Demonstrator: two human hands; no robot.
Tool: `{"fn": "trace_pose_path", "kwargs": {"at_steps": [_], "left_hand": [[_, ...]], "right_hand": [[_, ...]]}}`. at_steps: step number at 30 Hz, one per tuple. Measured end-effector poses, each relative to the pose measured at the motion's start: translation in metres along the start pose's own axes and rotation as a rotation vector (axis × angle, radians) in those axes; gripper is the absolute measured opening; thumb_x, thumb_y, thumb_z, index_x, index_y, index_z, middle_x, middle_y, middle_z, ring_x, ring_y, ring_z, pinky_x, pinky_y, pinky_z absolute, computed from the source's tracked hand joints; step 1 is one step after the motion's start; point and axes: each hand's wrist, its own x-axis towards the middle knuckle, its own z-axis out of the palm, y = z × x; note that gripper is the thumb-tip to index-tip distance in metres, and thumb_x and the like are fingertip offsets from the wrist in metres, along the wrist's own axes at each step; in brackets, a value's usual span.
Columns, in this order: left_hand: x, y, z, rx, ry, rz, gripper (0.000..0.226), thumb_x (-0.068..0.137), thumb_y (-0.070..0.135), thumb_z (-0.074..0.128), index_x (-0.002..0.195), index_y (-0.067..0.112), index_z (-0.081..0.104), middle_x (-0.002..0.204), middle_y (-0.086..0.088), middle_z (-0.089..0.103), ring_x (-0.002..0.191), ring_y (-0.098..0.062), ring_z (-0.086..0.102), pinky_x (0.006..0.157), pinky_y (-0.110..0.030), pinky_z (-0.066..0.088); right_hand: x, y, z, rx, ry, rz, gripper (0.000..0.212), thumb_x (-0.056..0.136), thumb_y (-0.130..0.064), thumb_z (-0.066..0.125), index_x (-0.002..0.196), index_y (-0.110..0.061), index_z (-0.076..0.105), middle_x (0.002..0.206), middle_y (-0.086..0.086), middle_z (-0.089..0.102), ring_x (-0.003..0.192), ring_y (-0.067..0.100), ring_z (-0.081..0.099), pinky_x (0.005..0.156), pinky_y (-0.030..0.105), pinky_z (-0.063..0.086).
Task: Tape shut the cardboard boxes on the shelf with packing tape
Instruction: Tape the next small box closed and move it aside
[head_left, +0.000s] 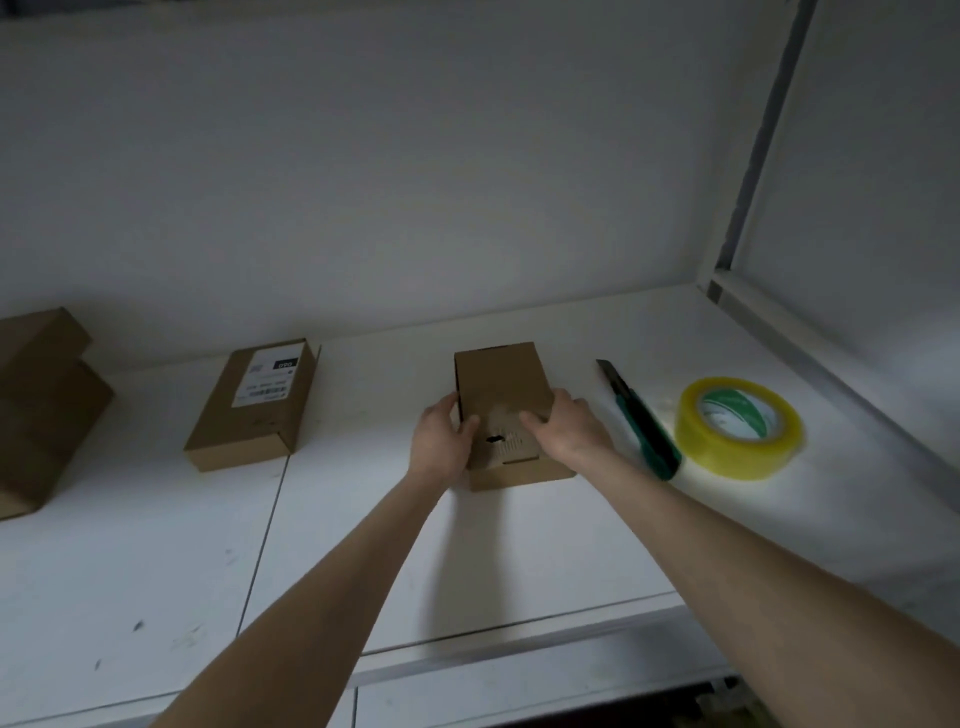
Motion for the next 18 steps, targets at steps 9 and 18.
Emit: {"fn": "trace_pose_path", "kwargs": {"at_steps": [9,18], "left_hand": [[-0.009,-0.015,-0.01,0.381,-0.082,0.537,0.034,0.092,0.016,0.056,0.124,0.021,0.064,0.126,-0.001,0.057,0.115,-0.02,0.05,0.09,-0.028,0.044],[-0.01,-0.037,-0.011,0.423,-0.103,0.648,0.034,0.098,0.033,0.049,0.13,0.028,0.059,0.143,0.004,0.046,0.128,-0.014,0.045,0.102,-0.024,0.039]], "right_hand": [[-0.007,-0.001,0.012,-0.06,0.067,0.058,0.061,0.098,-0.055,0.038,0.149,-0.022,0.028,0.144,0.011,0.041,0.126,0.033,0.048,0.095,0.04,0.042],[-0.011,-0.002,0.021,-0.059,0.122,0.079,0.058,0.101,-0.051,0.031,0.15,-0.022,0.025,0.147,0.014,0.036,0.128,0.036,0.043,0.099,0.044,0.039]]}}
